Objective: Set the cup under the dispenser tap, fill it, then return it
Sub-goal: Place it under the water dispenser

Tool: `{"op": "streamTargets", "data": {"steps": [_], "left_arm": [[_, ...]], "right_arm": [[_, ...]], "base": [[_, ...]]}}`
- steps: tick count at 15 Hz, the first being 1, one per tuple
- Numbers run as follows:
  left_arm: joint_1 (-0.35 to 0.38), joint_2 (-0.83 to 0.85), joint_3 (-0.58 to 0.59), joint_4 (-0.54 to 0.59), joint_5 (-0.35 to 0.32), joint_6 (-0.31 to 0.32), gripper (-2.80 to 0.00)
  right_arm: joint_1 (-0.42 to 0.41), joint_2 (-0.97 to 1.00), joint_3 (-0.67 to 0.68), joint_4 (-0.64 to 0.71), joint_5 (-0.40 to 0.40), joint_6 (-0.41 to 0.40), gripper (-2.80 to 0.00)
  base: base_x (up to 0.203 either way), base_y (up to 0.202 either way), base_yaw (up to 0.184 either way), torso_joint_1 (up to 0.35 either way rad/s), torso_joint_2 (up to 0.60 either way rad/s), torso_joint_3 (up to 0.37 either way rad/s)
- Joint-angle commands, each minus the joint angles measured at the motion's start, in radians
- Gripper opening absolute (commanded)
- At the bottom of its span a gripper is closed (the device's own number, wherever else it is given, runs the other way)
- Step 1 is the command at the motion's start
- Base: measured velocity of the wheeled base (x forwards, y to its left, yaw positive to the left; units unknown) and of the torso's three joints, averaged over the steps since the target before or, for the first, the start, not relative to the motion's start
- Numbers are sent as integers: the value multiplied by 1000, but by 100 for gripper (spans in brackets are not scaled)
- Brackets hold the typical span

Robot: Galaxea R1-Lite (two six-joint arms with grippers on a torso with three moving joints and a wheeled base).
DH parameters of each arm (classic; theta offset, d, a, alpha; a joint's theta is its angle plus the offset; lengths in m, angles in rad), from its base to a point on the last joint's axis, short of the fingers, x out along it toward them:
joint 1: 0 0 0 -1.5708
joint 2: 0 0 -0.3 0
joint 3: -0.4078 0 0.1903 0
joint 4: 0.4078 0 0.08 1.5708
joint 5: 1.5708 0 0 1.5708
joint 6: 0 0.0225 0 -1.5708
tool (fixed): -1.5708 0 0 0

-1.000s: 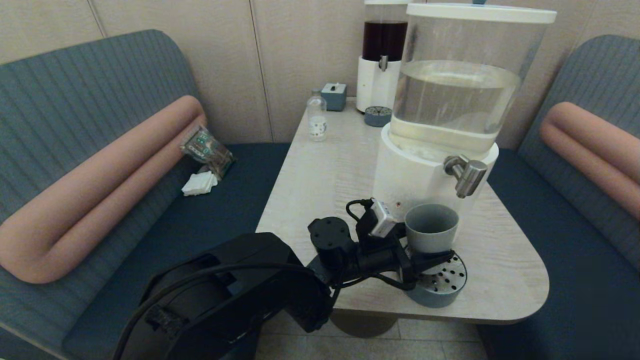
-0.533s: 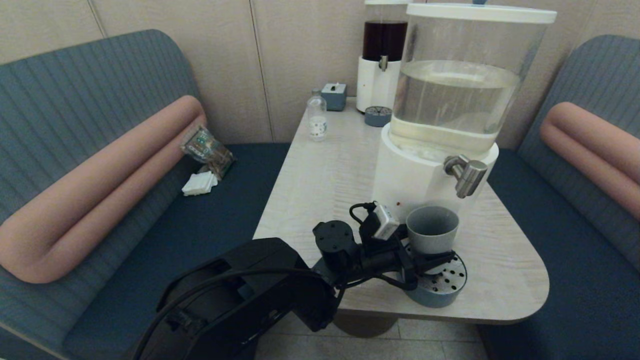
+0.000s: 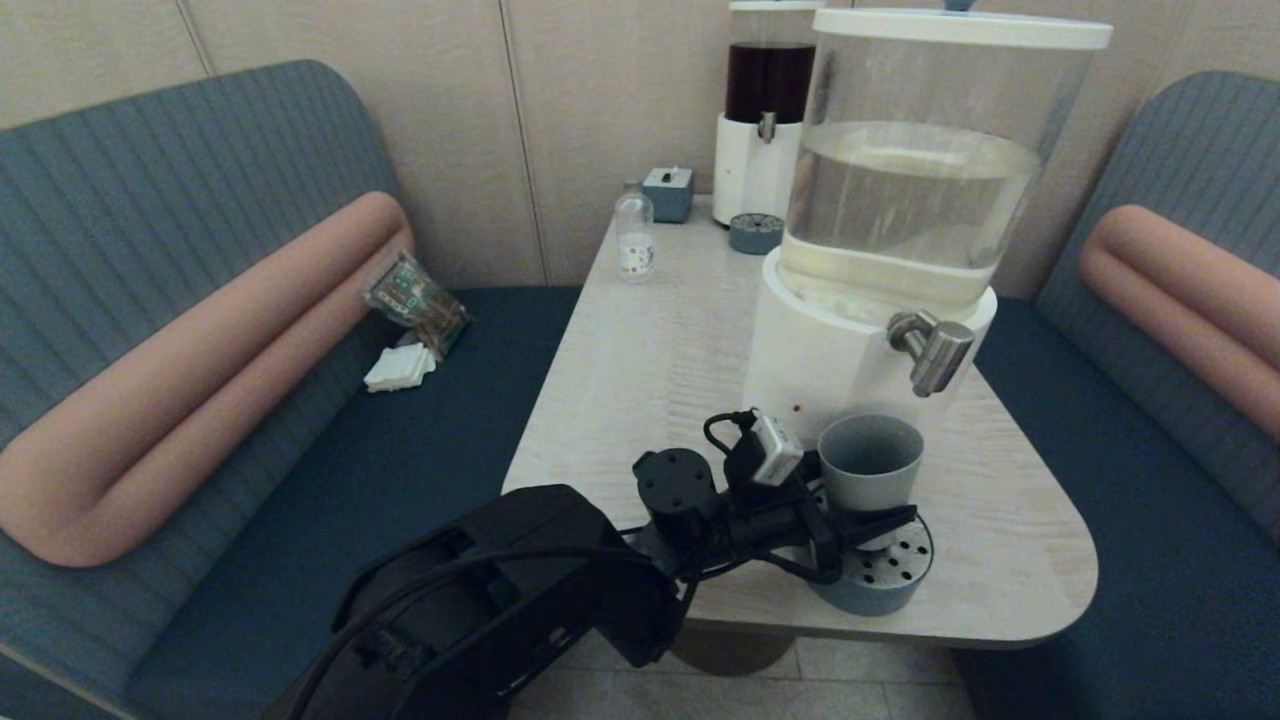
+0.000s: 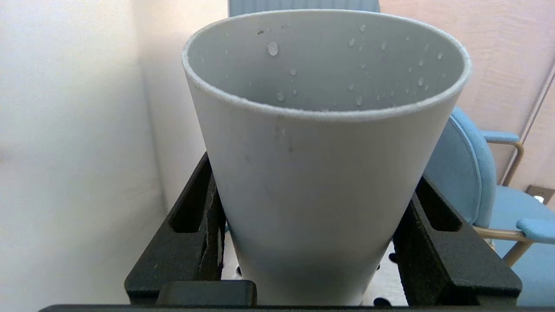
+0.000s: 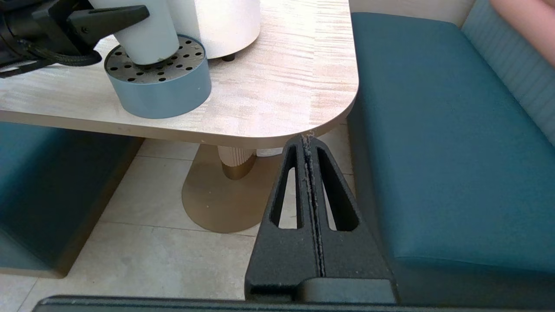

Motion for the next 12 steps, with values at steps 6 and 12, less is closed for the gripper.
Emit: {"op": "streamTargets", "data": {"steps": [6, 12], "left_arm": [[-9, 26, -20, -4, -4, -1, -280], [-9, 40, -39, -4, -4, -1, 0]], "right_arm": [[0, 0, 0, 0, 0, 0, -280], [0, 0, 0, 0, 0, 0, -280]], "base": [[0, 0, 0, 0, 0, 0], [0, 0, 0, 0, 0, 0]]}}
